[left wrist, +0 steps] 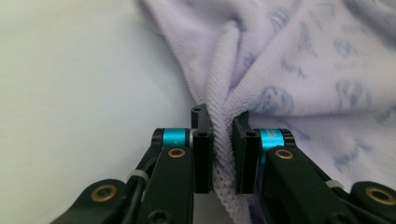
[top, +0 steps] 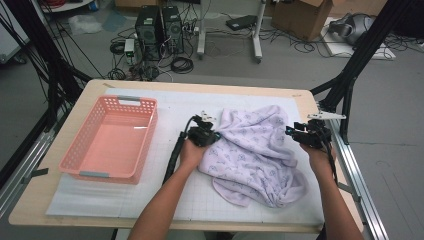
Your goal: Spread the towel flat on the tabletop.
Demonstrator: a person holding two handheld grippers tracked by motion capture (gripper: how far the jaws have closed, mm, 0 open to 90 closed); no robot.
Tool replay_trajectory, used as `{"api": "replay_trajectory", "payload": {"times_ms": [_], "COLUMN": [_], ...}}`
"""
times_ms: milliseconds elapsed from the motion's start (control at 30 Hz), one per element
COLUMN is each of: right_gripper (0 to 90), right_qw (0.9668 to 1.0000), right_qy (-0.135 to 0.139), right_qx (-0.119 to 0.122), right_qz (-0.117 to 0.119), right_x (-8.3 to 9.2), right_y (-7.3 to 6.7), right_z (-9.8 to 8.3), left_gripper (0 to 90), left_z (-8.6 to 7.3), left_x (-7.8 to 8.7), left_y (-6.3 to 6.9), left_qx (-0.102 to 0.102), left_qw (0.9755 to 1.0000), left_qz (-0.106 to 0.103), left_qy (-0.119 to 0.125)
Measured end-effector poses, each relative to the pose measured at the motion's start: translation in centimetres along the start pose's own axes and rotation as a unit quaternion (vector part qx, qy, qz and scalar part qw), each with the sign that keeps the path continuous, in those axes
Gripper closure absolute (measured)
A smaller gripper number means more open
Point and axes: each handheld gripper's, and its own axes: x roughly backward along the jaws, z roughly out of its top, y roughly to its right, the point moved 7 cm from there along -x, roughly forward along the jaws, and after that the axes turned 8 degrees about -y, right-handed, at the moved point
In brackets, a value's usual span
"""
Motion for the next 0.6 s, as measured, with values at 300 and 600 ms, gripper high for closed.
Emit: {"api": "replay_trajectory", "payload": {"times_ms": [300, 600], "right_gripper": [55.1, 48.6], "right_qw": [0.9987, 0.9936], "right_qy": [-0.041, -0.093], "right_qx": [-0.028, -0.019], "right_qz": [0.007, 0.06], "right_x": [-1.9, -7.6], "right_y": [-0.1, -4.7], "right_z": [-0.9, -1.6], "left_gripper": [80.6, 79.2], "left_z": [-1.3, -2.5], "left_x": [3.1, 3.0], "left_y": [-6.0, -6.0], "left_qx": [0.069, 0.069], "left_qw": [0.9943, 0.9952], "left_qz": [0.074, 0.054], "left_qy": [0.034, 0.044]}}
